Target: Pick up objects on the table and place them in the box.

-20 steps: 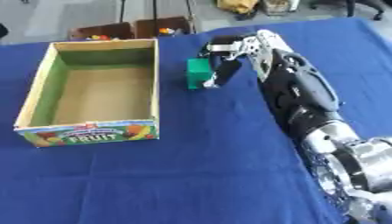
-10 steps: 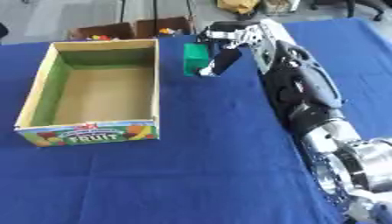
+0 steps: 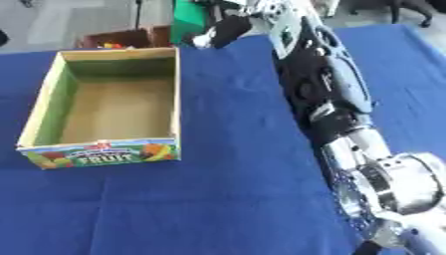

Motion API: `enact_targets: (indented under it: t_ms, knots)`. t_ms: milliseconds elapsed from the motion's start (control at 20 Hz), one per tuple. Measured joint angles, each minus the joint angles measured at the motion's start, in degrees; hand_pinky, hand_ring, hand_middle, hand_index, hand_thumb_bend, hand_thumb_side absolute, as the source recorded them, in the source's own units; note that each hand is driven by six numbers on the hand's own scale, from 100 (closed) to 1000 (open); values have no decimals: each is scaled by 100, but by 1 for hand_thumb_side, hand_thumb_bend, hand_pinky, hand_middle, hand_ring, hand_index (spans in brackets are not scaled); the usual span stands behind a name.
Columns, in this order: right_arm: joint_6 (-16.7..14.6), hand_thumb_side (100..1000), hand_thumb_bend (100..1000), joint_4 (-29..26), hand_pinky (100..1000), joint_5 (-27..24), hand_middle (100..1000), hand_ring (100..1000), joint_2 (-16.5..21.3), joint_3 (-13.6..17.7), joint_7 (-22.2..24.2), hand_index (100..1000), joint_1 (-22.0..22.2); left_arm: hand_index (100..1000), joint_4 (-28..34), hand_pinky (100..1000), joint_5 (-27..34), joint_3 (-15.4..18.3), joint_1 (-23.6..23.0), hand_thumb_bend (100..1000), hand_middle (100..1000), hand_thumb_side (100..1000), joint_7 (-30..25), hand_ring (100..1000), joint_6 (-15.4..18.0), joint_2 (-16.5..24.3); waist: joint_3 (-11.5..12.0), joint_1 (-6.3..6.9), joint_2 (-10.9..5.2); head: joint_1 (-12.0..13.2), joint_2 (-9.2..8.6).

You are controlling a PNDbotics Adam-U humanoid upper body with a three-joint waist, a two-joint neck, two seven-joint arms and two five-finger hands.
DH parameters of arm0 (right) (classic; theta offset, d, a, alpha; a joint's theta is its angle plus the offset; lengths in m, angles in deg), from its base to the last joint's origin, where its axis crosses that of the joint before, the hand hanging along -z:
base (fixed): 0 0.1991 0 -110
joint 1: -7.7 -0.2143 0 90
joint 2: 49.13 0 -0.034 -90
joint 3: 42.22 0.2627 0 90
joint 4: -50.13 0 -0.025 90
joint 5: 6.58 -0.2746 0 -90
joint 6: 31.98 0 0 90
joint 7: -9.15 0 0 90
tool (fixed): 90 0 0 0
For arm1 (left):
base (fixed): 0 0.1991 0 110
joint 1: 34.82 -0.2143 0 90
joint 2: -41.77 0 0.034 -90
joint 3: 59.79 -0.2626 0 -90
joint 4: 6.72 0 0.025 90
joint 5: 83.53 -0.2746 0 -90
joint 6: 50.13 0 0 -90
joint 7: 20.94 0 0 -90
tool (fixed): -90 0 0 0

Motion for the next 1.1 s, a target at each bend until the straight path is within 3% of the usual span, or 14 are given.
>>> enact_targets:
  t_ms: [350, 650, 1100]
  knots:
    - [23, 587, 100, -592, 402, 34, 492, 581, -694, 159, 23, 602, 56, 972, 0, 731, 80, -35, 26, 100, 997, 1000, -29, 749, -28, 0, 143, -33, -28, -105, 0]
    - [102, 575, 100, -816, 399, 396, 491, 580, -1126, 323, 102, 601, 228, 973, 0, 732, 106, -47, 50, 100, 997, 1000, -52, 749, -43, -2, 237, -53, -28, -164, -2]
    - [145, 555, 100, -615, 402, 1234, 493, 586, -1308, 476, 145, 601, 355, 972, 0, 732, 117, -65, 52, 100, 1000, 1000, -78, 748, -66, -8, 296, -70, -7, -198, -66]
